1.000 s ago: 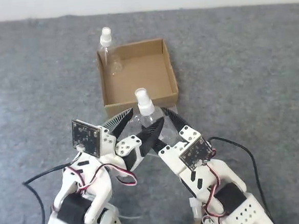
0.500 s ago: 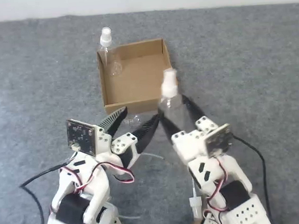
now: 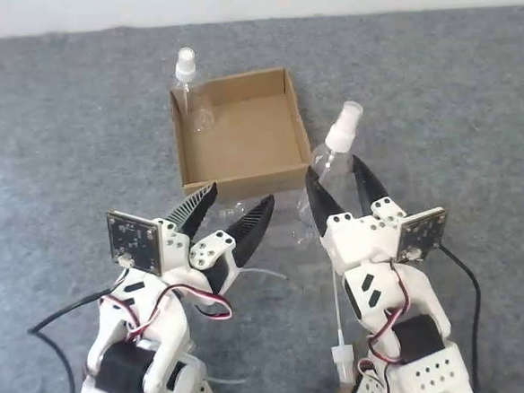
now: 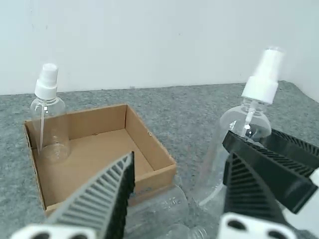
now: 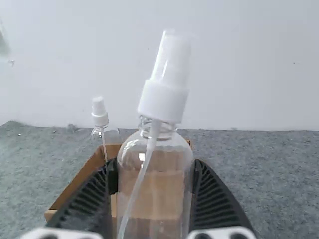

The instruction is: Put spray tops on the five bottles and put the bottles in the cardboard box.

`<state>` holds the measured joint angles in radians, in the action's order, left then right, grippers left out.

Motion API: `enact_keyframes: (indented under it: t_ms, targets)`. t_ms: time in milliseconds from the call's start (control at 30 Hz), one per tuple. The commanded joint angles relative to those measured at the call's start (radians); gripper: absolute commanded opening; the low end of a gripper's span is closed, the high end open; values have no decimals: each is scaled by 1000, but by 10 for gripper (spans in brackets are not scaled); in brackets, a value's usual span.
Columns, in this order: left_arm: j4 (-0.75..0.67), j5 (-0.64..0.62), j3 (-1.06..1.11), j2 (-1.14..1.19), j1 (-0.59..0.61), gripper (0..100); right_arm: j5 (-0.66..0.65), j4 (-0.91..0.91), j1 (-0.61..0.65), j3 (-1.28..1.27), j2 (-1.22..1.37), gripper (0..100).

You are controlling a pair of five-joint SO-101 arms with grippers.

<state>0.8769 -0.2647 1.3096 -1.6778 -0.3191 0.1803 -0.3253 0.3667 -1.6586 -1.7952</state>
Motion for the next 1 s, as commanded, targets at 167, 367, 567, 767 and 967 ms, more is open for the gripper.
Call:
enact_keyframes:
  t_ms: [167, 367, 567, 767, 967]
  targets:
    - [-51, 123, 44, -9, -132, 269, 11, 18, -18, 98, -21, 6]
    - [-54, 149, 67, -3, -175, 269, 14, 18, -77, 126, -21, 6]
    - [-126, 147, 116, -2, -175, 269, 14, 16, -73, 137, -21, 6]
    - [-196, 147, 163, -2, -175, 268, 14, 16, -70, 137, -21, 6]
    - [-245, 147, 199, -2, -176, 268, 14, 16, 15, 137, -21, 6]
